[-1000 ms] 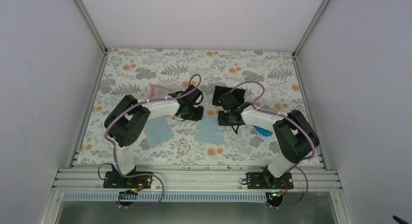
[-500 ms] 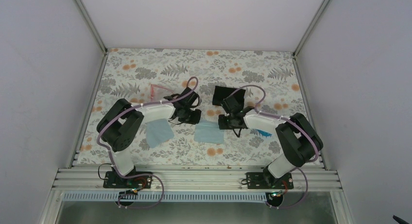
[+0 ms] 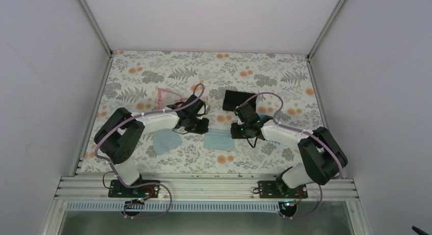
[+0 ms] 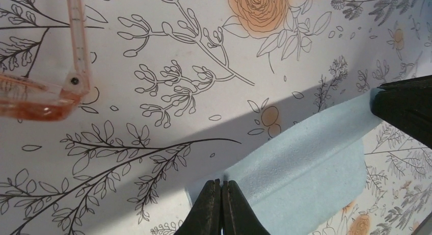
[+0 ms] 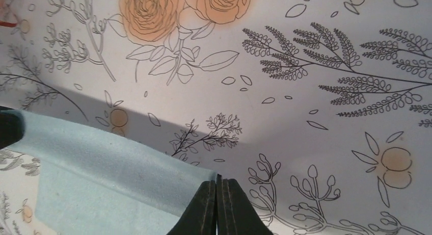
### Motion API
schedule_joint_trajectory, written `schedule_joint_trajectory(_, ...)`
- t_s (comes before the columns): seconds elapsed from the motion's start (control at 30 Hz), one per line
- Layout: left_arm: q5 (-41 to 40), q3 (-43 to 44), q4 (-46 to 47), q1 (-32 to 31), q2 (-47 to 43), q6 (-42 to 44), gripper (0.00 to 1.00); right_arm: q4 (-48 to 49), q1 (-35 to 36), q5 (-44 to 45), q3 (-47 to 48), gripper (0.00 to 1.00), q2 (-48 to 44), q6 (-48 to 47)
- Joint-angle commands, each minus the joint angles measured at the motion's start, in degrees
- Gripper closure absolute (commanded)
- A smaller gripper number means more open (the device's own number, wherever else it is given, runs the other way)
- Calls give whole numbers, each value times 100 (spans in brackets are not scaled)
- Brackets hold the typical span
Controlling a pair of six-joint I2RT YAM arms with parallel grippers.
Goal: Organize the sunglasses
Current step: Fold the glasses cleaning cloth at the center of the board.
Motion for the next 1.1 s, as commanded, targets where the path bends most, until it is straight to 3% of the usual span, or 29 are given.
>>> schedule_joint_trajectory(0.0,118,-106,68,6,-245,-47,98,-88,30,-111,-72,96,-308,12)
schedule_joint_trajectory(1.07,-174,-517,66,-284,-297,-502,98,31,59,-714,-404,96,-225,-61)
